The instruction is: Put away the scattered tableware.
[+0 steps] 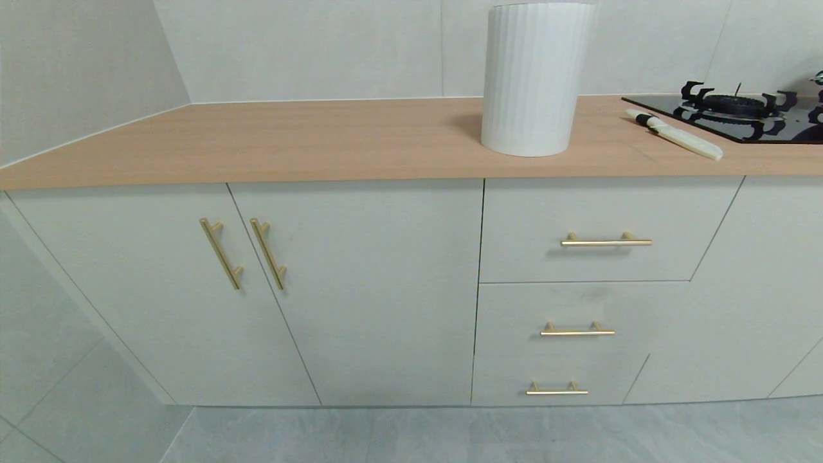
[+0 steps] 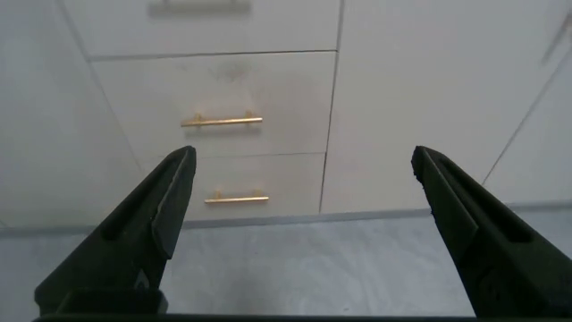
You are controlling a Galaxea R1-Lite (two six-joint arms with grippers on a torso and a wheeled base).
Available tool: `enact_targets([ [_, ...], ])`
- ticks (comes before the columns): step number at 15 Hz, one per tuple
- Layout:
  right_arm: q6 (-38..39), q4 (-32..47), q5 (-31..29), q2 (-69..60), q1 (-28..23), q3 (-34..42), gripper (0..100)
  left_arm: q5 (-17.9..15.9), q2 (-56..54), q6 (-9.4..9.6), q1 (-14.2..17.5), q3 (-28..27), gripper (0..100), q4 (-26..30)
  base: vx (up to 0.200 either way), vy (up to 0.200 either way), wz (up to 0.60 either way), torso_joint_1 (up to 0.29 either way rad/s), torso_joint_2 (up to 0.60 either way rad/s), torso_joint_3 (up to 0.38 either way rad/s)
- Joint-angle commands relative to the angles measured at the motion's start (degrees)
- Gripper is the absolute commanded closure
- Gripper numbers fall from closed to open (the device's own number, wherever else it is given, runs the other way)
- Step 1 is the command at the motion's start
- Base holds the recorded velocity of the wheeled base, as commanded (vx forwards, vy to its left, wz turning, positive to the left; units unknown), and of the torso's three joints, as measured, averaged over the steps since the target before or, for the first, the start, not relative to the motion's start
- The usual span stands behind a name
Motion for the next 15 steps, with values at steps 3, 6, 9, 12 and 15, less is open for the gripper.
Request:
enact_targets([
  [3, 2.71, 0.18, 0.09, 0.11, 0.04, 0.01, 0, 0.01, 0.02, -0.14, 0.02, 0.00, 0, -0.03, 0.000, 0.000, 0.00, 0.000, 0.00, 0.000],
  [6, 2.71, 0.18, 0.09, 0.11, 0.04, 0.01, 0, 0.01, 0.02, -0.05, 0.02, 0.00, 0, -0.03, 0.000, 0.000, 0.00, 0.000, 0.00, 0.000],
  [9, 2.80, 0.18, 0.09, 0.11, 0.04, 0.01, 0, 0.01, 0.02, -0.32, 0.02, 0.00, 0, -0.03, 0.067, 0.000, 0.00, -0.001, 0.00, 0.001],
  [12, 2.80, 0.18, 0.09, 0.11, 0.04, 0.01, 0, 0.01, 0.02, -0.32, 0.02, 0.00, 0, -0.03, 0.200, 0.000, 0.00, -0.002, 0.00, -0.001],
  [15, 2.71, 0.18, 0.09, 0.11, 0.04, 0.01, 0, 0.01, 0.02, -0.32, 0.02, 0.00, 0, -0.03, 0.200, 0.000, 0.00, 0.004, 0.00, -0.002],
])
